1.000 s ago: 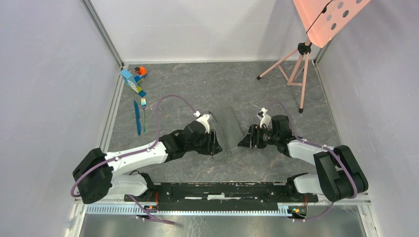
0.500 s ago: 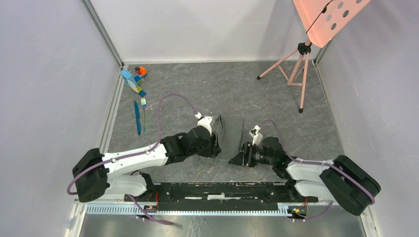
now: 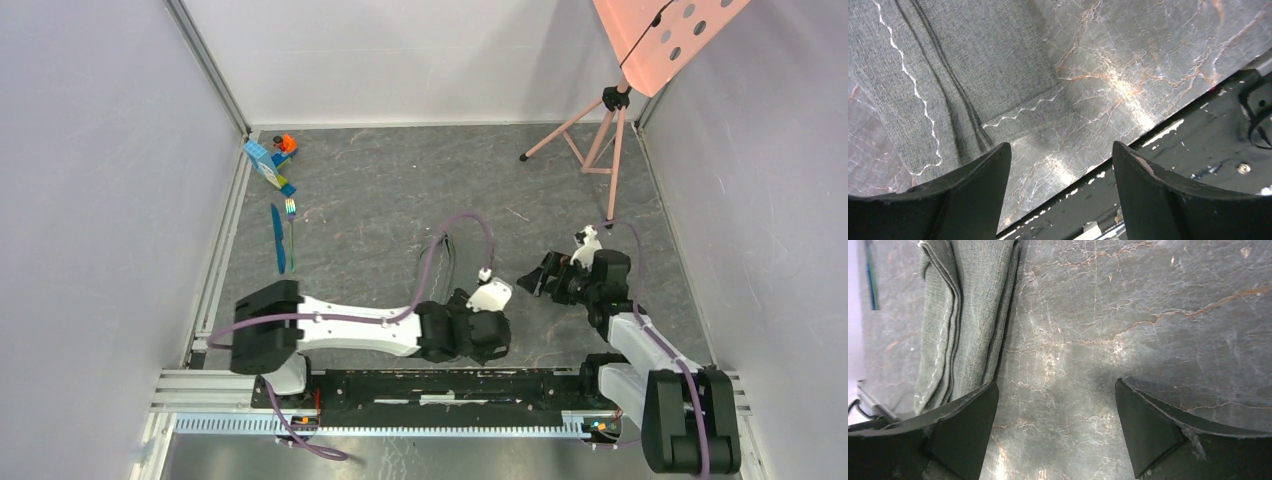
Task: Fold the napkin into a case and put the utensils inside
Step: Fold the 2/3-rectangle-folded napkin at the center of the board.
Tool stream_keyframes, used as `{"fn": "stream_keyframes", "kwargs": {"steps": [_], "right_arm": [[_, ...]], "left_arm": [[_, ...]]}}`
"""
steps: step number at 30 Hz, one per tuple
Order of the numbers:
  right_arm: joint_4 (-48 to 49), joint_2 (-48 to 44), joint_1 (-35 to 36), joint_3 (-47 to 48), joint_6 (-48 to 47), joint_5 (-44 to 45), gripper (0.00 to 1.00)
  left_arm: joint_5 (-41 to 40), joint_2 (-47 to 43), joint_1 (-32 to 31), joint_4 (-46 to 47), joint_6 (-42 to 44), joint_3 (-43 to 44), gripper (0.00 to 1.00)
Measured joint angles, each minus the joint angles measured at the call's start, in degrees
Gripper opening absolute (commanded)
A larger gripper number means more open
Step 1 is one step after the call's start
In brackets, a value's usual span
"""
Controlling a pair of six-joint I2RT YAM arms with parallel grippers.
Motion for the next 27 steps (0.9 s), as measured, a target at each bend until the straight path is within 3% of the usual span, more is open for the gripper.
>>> {"fn": "stream_keyframes", "kwargs": {"steps": [3,7,11,16,23,27], "right_arm": [[1.6,2.8,-5.2,0.1,-1.5,-7.1,0.93],[2.1,3.3,-6.2,-0.4,-2.5,-11.4,0.93],[2.3,3.0,-6.2,-1.1,-2.5,-13.7,0.93],[3.7,2.6,-6.2,-2.3,-1.5,-15.8,0.95],[7.9,2.8,-4.5,-4.0,2.0,-17.1,0.98],[14.4,5.5,0.0,-5.3,8.7,-16.7,0.98]], "left_arm": [[-2.2,5.7,-1.2,-2.8,1.6,4.7,0.78],[-4.5,11.7,-1.2,-7.0,3.4,9.5,0.76],[-6.3,16.6,-1.1,-9.4,4.3,13.3,0.67],[-8.6,20.9,-0.8,-11.8,4.5,14.4,0.49],[-10.3,22.2,0.7,-12.8,5.8,14.7,0.07],[-10.3,21.5,1.3,-12.5,5.9,14.2,0.02]]}}
